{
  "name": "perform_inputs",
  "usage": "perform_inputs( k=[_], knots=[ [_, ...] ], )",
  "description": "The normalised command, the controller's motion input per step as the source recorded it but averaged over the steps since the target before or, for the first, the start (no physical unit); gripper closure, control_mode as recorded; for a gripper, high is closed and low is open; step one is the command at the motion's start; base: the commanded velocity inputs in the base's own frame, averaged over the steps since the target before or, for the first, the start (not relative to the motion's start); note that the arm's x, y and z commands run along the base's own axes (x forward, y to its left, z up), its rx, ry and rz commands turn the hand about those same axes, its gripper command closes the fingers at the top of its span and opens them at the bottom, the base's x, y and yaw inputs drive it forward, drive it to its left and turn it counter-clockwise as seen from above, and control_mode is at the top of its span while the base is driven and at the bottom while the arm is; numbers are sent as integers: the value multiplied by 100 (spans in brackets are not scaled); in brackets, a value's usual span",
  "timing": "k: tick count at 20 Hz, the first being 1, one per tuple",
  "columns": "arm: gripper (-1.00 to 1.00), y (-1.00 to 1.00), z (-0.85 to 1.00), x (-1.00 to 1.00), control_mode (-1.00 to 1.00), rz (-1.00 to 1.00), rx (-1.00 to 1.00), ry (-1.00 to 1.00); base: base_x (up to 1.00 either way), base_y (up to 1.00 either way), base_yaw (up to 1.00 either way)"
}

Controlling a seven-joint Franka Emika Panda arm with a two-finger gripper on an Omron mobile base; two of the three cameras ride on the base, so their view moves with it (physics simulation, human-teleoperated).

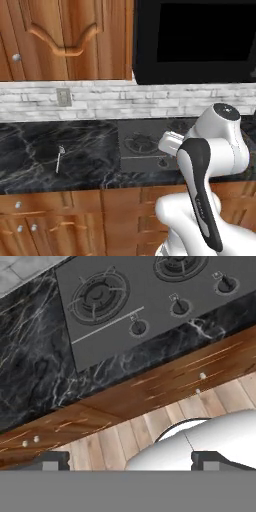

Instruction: Take the fork and place it on the left side of the plate. Then take the spoon and place it on the right side of the plate. Make sure they're directly next to the plate.

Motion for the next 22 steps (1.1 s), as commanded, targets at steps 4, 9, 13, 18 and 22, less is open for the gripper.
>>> perform_inputs(
  k=[4, 9, 13, 18, 22],
  knots=[
    [-100, 0, 0, 0, 100, 0, 0, 0, 67, 99, 0],
    [-100, 0, 0, 0, 100, 0, 0, 0, 15, 89, 4],
    [-100, 0, 0, 0, 100, 0, 0, 0, 0, 80, 6],
    [-100, 0, 0, 0, 100, 0, 0, 0, 0, 69, 4],
    [-100, 0, 0, 0, 100, 0, 0, 0, -2, 40, 1]
  ],
)
